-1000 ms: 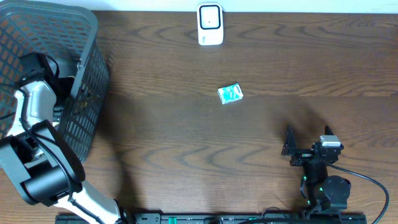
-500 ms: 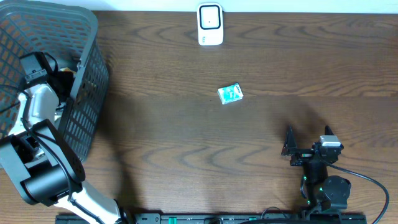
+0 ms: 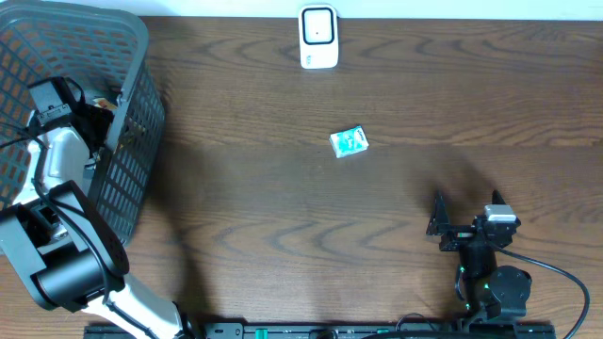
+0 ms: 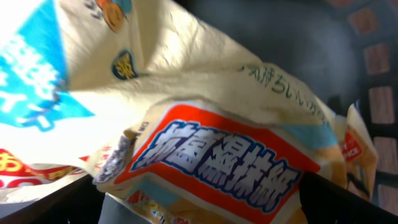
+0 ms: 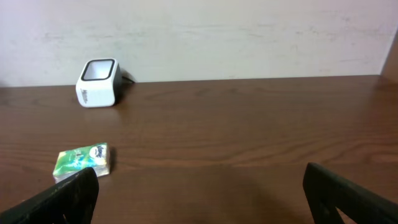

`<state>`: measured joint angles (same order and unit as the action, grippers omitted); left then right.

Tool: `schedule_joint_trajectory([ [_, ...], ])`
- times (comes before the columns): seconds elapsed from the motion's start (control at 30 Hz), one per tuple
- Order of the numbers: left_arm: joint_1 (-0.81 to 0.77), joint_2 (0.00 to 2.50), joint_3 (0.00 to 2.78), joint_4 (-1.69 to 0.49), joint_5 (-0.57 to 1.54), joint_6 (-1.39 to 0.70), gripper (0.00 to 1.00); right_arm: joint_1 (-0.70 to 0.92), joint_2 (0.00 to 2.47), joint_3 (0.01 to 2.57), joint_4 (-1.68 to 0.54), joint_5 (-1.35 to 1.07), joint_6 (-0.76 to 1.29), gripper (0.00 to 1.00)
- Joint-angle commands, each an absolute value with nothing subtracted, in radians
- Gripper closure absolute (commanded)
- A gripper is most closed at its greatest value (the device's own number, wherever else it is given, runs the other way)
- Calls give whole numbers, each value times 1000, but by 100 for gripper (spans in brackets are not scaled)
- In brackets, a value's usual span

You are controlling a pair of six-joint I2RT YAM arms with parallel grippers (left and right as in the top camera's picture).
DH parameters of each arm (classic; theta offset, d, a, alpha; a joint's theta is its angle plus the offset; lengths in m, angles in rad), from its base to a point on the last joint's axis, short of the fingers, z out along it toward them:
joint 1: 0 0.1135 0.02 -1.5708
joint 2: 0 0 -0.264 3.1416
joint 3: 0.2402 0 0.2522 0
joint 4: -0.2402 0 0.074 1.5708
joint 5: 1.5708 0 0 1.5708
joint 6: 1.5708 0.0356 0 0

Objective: Scan the item barcode
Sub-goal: 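Grasp a yellow snack bag inside the basket with the left gripper, then lift the yellow snack bag out and carry it toward the scanner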

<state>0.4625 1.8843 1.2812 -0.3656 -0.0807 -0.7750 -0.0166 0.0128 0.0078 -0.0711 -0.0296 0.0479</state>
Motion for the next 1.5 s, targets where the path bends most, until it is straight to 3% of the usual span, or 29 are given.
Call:
schedule_joint_trajectory([
  [0.0,470,1932,1267,-348,-116,-733,2,-21,12,6,-75,-29,51,1],
  [0.17,470,2005,1267,-337,-117,-710,1,-21,12,6,-75,-29,51,1],
  [0.23,470,2020,1267,-330,-117,-690,9,-21,12,6,-75,-29,51,1],
  [0.33,471,2011,1268,-315,-117,-661,47,-21,12,6,-75,-29,51,1],
  [0.37,471,2003,1269,-315,-117,-661,64,-21,12,6,-75,-28,51,1],
  [0.4,475,1967,1269,-316,-116,-662,93,-21,12,6,-75,-28,51,1],
  [0.97,474,1385,1269,-314,44,-662,93,-21,12,6,-75,-29,51,1],
  [1.2,469,1102,1269,-294,287,-686,93,-21,12,6,-75,-29,51,1],
  [1.27,427,1041,1269,-292,435,-685,93,-21,12,6,-75,-29,51,1],
  [1.47,223,1001,1269,-308,486,-516,92,-21,12,6,-75,-28,51,1],
])
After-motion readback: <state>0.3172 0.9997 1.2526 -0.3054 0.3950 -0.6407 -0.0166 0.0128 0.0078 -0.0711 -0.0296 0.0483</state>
